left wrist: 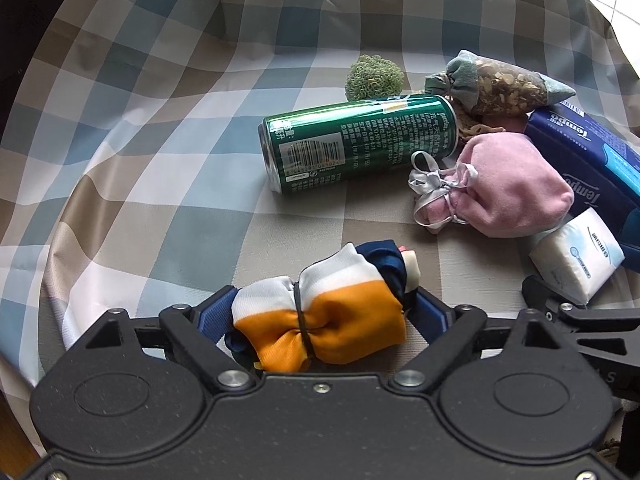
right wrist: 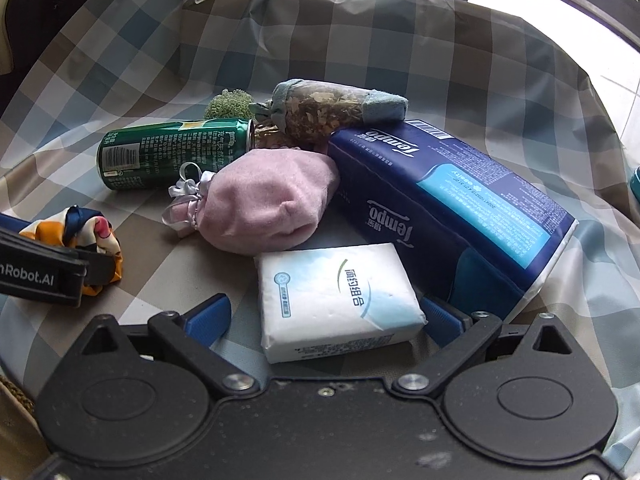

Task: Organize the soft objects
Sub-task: 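Carry the scrunchie toward the basket while the right gripper grasps the white tissue pack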

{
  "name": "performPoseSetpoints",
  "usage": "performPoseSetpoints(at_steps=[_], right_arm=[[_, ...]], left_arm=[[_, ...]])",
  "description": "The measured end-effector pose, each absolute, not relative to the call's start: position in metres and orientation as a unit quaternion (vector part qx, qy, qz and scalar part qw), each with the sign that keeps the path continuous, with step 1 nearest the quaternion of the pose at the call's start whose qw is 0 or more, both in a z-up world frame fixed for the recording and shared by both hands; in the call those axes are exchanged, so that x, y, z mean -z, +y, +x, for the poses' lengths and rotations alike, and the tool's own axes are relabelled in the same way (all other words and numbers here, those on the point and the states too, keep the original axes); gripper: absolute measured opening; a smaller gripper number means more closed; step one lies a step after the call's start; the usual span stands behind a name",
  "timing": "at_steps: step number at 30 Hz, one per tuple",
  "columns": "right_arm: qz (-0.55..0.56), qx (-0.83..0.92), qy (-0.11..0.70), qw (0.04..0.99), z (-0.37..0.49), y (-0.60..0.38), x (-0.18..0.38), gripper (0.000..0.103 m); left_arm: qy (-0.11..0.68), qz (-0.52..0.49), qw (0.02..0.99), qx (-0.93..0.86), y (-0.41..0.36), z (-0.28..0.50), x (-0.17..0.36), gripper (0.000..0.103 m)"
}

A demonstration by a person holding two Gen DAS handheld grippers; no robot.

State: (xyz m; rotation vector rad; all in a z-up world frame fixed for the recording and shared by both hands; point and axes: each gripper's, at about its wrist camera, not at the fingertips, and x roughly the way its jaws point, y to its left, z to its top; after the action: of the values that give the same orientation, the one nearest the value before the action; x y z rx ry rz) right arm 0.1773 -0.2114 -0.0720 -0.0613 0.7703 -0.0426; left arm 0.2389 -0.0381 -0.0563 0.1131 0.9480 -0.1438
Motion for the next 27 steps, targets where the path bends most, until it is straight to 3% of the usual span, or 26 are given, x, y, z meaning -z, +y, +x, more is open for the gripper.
performPoseSetpoints(at_steps=[3, 8, 16, 27], right_arm=[[-0.019, 0.026, 0.379, 0.925, 0.179, -0.215, 0.073, 0.099], [-0.017, 0.027, 0.376, 0.926, 0.176, -0.213, 0.071, 0.077], [0.044, 0.037, 0.379, 0.924, 0.15, -0.213, 0.046, 0.077], [0.112, 0.024, 0.3, 0.947, 0.042, -0.203, -0.021, 0.077]], left_arm=[[0.462, 0.043, 0.883, 0.07, -0.035, 0.241, 0.059, 0.089], [0.459, 0.037, 0.884, 0.074, -0.033, 0.241, 0.054, 0.075], [0.438, 0.053, 0.893, 0.092, -0.029, 0.202, 0.026, 0.073], [0.407, 0.033, 0.903, 0.133, -0.017, 0.115, -0.014, 0.073]])
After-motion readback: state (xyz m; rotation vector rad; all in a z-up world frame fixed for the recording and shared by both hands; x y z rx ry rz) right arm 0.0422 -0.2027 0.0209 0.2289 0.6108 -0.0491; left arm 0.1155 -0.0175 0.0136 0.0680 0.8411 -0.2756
